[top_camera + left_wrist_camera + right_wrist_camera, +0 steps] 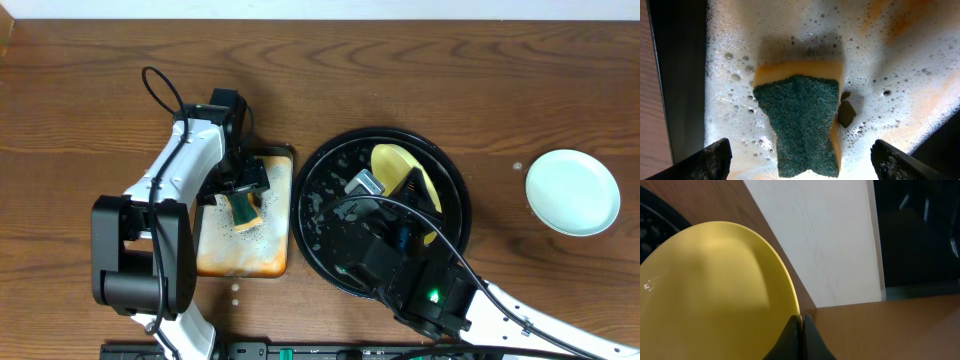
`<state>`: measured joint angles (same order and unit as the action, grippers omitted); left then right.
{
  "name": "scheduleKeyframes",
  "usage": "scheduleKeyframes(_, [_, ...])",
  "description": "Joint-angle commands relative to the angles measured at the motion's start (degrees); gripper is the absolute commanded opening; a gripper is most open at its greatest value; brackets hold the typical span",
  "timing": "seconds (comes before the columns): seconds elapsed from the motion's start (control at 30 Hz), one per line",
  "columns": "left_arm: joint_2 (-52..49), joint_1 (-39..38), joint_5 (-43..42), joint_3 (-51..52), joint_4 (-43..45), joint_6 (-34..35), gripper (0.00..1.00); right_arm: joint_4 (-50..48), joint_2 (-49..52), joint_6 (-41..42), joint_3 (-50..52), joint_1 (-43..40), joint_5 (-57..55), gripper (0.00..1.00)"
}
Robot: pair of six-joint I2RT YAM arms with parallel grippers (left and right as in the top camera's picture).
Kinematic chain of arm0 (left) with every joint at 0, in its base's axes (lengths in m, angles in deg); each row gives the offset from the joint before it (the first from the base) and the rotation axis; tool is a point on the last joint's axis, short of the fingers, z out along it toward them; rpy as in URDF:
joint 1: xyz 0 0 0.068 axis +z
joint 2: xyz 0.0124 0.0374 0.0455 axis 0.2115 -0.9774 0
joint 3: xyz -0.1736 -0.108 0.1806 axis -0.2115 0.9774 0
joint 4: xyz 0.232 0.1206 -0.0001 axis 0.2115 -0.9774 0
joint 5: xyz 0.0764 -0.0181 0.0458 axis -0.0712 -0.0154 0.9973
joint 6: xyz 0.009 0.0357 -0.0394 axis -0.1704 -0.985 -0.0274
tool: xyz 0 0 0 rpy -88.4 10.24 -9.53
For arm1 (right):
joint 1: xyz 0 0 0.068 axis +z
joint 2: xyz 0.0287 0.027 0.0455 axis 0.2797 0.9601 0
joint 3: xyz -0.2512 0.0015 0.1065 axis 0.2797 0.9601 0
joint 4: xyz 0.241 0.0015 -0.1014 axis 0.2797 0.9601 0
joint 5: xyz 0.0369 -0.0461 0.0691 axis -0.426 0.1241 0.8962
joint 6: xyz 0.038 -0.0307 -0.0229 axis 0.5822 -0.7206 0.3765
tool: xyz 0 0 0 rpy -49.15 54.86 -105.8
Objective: Clean dirty plates on tray and stack at the side
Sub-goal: 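Lift and tilt the yellow plate off the black tray with the right gripper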
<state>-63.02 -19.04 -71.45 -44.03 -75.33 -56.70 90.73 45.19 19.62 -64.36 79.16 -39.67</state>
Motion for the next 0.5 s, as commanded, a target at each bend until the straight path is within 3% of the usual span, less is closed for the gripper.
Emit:
scheduleKeyframes(0.0, [-0.42,0.33,-0.13,0.33,-0.13,-0.74,0.90,-0.37,-0.70,-0.11,-1.07,0.48,-1.86,0.01])
scheduleKeyframes(0.47, [-0.42,0.33,-0.13,0.33,-0.13,-0.74,0.90,-0.39,-0.70,0.81,-1.05,0.39,-1.86,0.01])
